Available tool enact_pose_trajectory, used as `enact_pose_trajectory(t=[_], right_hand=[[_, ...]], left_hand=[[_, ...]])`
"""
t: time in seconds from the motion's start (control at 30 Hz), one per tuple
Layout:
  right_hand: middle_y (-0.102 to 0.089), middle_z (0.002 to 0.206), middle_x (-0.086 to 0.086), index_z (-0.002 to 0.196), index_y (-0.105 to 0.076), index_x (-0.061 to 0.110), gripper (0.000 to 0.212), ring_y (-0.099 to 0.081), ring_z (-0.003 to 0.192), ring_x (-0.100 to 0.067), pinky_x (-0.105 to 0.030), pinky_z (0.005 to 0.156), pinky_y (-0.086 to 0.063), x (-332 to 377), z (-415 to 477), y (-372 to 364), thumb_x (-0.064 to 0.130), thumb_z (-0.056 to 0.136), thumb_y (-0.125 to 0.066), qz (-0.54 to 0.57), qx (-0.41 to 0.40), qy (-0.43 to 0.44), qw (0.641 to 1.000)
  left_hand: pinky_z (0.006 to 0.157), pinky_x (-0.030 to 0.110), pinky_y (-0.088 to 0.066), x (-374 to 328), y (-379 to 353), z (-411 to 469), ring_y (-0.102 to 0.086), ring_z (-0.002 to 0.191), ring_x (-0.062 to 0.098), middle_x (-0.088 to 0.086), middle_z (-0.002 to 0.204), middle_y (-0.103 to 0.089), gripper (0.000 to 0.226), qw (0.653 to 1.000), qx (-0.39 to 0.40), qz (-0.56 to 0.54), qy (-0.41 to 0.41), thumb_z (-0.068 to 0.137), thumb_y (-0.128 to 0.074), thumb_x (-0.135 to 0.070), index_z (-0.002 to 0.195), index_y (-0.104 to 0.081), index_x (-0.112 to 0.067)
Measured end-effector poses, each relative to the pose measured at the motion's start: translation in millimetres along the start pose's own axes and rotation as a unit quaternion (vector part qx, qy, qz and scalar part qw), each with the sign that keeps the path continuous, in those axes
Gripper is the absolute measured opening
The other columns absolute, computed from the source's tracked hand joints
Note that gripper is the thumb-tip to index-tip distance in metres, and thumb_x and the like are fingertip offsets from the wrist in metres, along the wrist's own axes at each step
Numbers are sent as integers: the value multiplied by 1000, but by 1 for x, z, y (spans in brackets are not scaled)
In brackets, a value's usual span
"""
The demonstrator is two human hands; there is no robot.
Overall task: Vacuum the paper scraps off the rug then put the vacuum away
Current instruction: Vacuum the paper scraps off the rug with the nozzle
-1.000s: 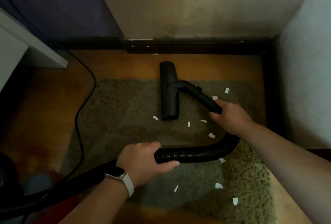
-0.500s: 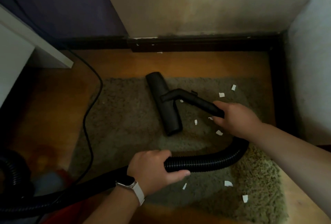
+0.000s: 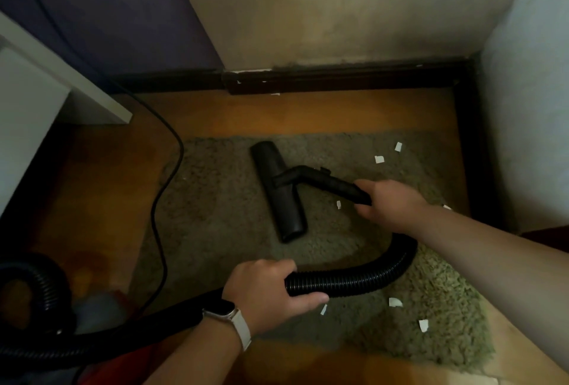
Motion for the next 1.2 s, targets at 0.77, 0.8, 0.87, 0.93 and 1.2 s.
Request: enact_pose_trajectory(t=[0.77,0.8,0.87,0.93,1.2], right_hand=[[-62,79,5,115,-54,31,22,-62,66,-16,-35,58,-56,-12,4,-5,40,95,-58,4,-30,-36,999],[-62,79,5,113,-54,31,21,-62,67,-16,-35,58,-56,-8,7,-4,40,94,-58,2,-26,-32,999],[-61,78,5,111,-53,31,19,-61,66,-16,-33,56,-54,1,12,-3,39,95,-58,-7,-20,-20,1000],[-61,77,5,109,-52,31,17,-61,66,-15,-35,58,-56,11,15,-4,39,95,-57,-20,-10,-4,1000],[-61,84,4,117,-52,29,28,-62,77,-22,-32,60,-46,28,5,-20,42,93,-56,-70,6,71,995]], left_hand=[[58,22,-51,1,-13,-3,-54,64,-1,-13,72,-55,73,998,-31,-44,-15,67,-27,-98,89,-56,-34],[58,22,-51,2,-12,-3,-54,63,-1,-13,72,-55,74,998,-33,-45,-15,67,-26,-98,88,-56,-34],[58,23,-51,5,-11,-4,-53,63,-1,-12,71,-54,75,998,-36,-45,-17,67,-25,-99,87,-55,-34],[57,24,-51,8,-12,-5,-52,62,0,-11,71,-54,74,998,-33,-47,-16,68,-26,-98,85,-55,-33],[60,28,-53,12,-25,-13,-54,63,2,-12,71,-56,74,998,-24,-45,-22,67,-27,-100,84,-55,-33]])
Point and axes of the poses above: each hand's wrist, its own z-axis towards the middle knuckle, its own y-axis out of the back of the hand, x = y × z, the point moved 3 cm from there along z, towards the middle knuckle
